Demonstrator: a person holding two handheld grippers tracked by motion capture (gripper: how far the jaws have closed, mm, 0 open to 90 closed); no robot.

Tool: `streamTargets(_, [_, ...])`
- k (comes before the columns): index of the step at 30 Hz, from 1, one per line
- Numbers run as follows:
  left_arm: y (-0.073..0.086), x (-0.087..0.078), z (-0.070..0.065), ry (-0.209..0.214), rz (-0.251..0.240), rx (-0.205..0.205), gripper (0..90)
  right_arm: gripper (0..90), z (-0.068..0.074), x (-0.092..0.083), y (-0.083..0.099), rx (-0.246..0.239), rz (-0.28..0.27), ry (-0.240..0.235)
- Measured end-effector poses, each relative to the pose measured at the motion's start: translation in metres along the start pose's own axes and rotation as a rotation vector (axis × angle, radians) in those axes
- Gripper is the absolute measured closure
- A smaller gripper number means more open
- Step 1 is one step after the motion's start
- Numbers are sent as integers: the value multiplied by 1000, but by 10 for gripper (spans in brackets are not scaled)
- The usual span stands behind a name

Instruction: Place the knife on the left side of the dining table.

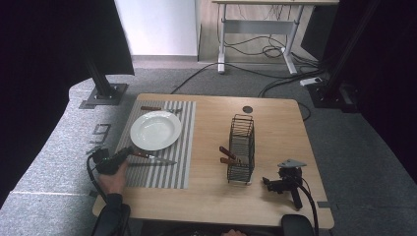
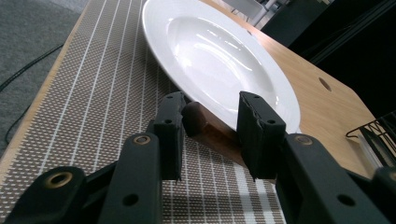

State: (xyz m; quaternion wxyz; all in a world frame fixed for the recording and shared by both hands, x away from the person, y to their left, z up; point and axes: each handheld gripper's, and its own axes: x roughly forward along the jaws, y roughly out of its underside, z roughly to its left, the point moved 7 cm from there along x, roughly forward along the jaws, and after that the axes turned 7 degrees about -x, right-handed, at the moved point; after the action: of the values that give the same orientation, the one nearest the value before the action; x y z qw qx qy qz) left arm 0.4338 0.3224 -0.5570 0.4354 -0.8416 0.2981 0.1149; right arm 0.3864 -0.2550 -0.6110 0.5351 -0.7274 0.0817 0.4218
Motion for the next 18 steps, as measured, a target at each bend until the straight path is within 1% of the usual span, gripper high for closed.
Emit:
streamTargets(5, [2,5,9,7,19,-14,615,0,0,0,0,0,0,0])
streamTargets(7, [3,6,13,-17,27,2,621,0,0,0,0,0,0,0])
streamTargets(10, [5,8,19,-20,37,-6,622,0,0,0,0,0,0,0])
streamTargets(15, [6,11,23,-24,44,-15,621,0,0,0,0,0,0,0])
streamTargets(18, [5,12,24,-34,47,-6,620,0,0,0,0,0,0,0])
